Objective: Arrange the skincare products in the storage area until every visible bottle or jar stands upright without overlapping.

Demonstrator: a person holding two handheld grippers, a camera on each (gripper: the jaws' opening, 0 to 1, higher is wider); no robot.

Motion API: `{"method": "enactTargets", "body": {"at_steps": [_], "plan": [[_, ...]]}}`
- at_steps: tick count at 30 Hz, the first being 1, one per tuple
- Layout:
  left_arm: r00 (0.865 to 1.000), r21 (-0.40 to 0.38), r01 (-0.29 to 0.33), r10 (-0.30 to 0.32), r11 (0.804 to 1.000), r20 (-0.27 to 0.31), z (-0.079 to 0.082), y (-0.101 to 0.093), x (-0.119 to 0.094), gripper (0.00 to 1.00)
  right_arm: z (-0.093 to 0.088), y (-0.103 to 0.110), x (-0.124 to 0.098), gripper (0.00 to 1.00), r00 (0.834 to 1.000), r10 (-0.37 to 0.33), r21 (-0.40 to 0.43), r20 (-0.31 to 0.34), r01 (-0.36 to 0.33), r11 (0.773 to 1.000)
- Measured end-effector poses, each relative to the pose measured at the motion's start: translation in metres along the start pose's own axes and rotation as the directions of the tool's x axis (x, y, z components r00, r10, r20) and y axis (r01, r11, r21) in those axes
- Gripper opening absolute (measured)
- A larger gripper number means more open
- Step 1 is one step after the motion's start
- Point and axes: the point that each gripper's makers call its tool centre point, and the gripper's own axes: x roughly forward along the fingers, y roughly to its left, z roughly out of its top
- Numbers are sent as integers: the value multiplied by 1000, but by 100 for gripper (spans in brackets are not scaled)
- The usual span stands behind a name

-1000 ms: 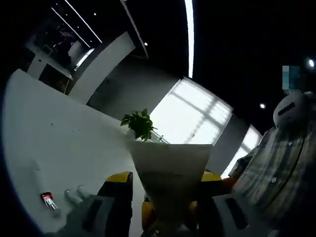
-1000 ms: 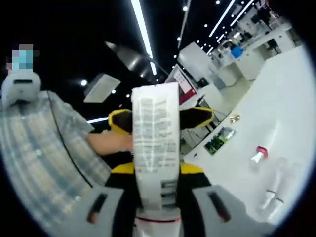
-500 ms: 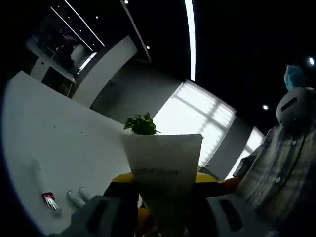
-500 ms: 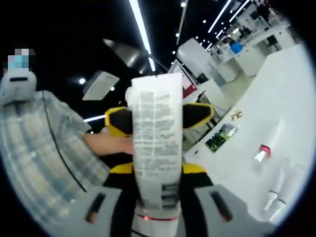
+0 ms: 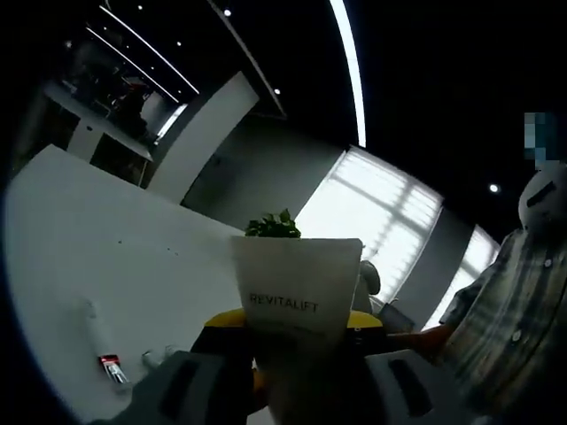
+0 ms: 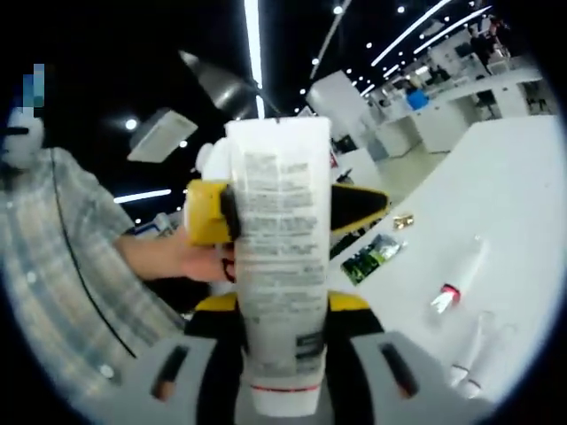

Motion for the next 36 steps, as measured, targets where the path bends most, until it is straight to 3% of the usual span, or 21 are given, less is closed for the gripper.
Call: {"method": "enactTargets", "body": {"at_steps": [2,5,6,7,9,12,13,17,20,24,25,29,31,33,36], "plan": [[998,-15,-58,58,998,22,4,9,-1,35,4,-10,1,35,997,-79,-23,9,79,997],[988,-25,-144,145,989,43,8,19,-1,35,10,-23,3,35,973,-228,-96,29,230,968],[980,-2,-196,196,981,48,9,24,-1,35,15,-31,2,34,951,-305,-138,56,310,941],[975,6,-218,218,976,41,8,26,-1,35,17,-34,1,33,936,-346,-168,66,352,921],[951,30,-310,310,950,21,5,38,-3,36,30,-35,-1,31,905,-409,-229,118,426,875],[943,50,-331,330,942,32,6,36,-3,36,34,-33,2,31,887,-447,-277,121,462,842],[936,55,-353,352,934,29,6,38,-4,36,34,-37,0,30,863,-491,-319,119,501,804],[921,76,-389,388,918,27,5,40,-5,36,31,-36,4,28,857,-502,-313,114,510,801],[924,78,-384,383,920,27,3,39,-6,38,30,-40,-2,24,831,-544,-362,115,545,756],[938,81,-347,347,934,20,2,30,-9,40,30,-38,-5,20,853,-512,-397,105,508,765],[939,83,-345,344,935,19,1,30,-12,41,28,-36,-4,20,874,-479,-386,83,472,793],[944,77,-329,329,941,18,0,26,-15,41,27,-31,-3,18,905,-421,-369,60,412,833],[947,72,-321,320,944,17,1,24,-18,41,27,-24,-2,18,934,-355,-328,50,351,877],[960,69,-279,277,958,25,3,16,-20,41,30,-17,-3,17,955,-293,-289,55,296,910],[977,59,-213,213,975,17,6,5,-26,39,32,-6,-3,17,977,-210,-259,39,213,942]]}}
